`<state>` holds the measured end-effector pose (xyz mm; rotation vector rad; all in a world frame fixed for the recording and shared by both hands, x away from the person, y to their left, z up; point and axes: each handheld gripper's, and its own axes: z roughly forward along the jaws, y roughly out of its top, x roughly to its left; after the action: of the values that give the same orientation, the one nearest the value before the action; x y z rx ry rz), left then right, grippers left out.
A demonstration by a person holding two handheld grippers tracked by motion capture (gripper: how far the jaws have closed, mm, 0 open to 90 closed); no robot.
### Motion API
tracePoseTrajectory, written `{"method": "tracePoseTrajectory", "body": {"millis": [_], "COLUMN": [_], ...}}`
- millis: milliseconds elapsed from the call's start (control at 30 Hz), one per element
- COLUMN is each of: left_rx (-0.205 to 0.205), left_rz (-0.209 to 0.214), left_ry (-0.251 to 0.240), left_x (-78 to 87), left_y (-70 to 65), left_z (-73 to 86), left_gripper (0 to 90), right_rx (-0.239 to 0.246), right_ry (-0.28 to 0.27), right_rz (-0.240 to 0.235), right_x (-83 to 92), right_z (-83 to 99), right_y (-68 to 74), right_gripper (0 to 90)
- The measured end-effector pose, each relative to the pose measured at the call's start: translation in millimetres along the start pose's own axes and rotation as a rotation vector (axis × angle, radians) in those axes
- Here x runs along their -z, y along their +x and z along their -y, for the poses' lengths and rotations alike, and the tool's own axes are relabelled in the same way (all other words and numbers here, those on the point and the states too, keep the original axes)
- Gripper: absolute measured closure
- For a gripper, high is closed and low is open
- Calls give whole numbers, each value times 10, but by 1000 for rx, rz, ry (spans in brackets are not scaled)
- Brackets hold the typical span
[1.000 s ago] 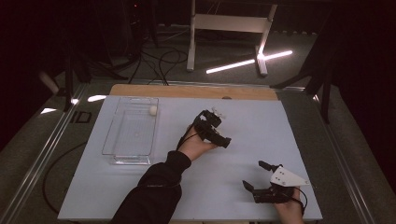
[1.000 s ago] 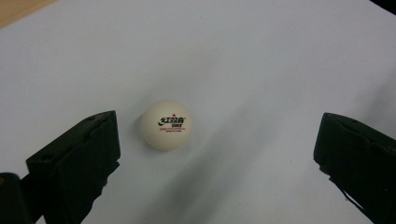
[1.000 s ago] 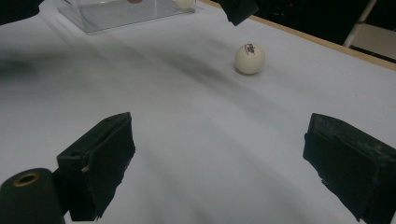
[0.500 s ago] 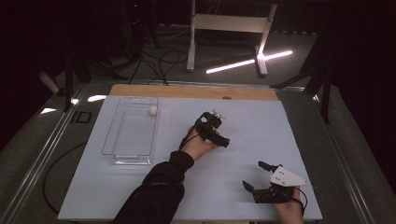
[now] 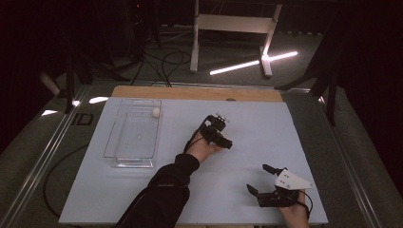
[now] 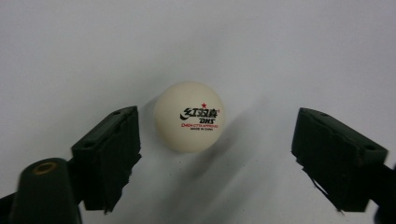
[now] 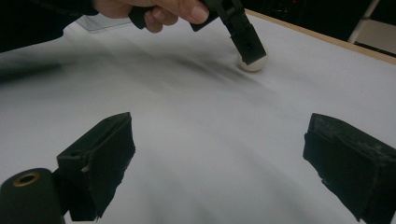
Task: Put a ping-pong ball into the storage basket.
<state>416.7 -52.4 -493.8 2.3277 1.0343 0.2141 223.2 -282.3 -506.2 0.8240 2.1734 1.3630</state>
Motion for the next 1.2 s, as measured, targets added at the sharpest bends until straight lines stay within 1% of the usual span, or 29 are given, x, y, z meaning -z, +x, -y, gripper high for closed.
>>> {"method": "tracePoseTrajectory", "body": {"millis": [100,233,300,367,400,433,500,567,633,667,700,833,933,967,1133,1200], "left_rx": [-4,1,-7,-12,-15,-9,-9,-14,-30,-29,-26,-32,-42,-58,-77,-88], "left_rz": [-12,-17,-26,-21,-28,-24,-24,-22,-31,-28,-18,-6,15,13,34,32], "left_ry": [11,20,25,30,26,26,32,31,35,38,34,44,38,47,54,59], "left_x": [-33,-83,-110,-128,-136,-148,-162,-177,-189,-190,-186,-166,-91,-77,-7,23], "left_y": [5,15,18,16,13,14,17,22,26,32,38,34,8,-2,-22,-29], "left_z": [-4,-4,1,3,4,3,1,6,11,14,19,24,9,6,20,27], "left_gripper": [208,235,257,276,286,313,320,376,418,494,512,522,524,524,524,524], "right_rx": [-3,-2,-1,-2,-3,-4,-3,-5,-4,-4,-5,-5,-4,-3,-3,-4], "right_ry": [2,5,4,5,5,5,3,3,2,1,2,1,1,1,0,1], "right_rz": [0,0,0,0,0,0,0,-1,-2,-2,-3,-2,0,0,3,3], "right_x": [-1,-2,-1,-2,-2,-1,0,0,2,3,2,5,3,2,6,5], "right_z": [3,6,5,6,6,6,7,7,6,7,8,10,6,6,4,4], "right_y": [0,-2,1,-1,-2,-2,-3,-3,-3,-4,-7,-10,-3,-3,-4,-5], "right_gripper": [86,86,86,86,86,86,86,86,86,86,86,86,86,86,86,86]}}
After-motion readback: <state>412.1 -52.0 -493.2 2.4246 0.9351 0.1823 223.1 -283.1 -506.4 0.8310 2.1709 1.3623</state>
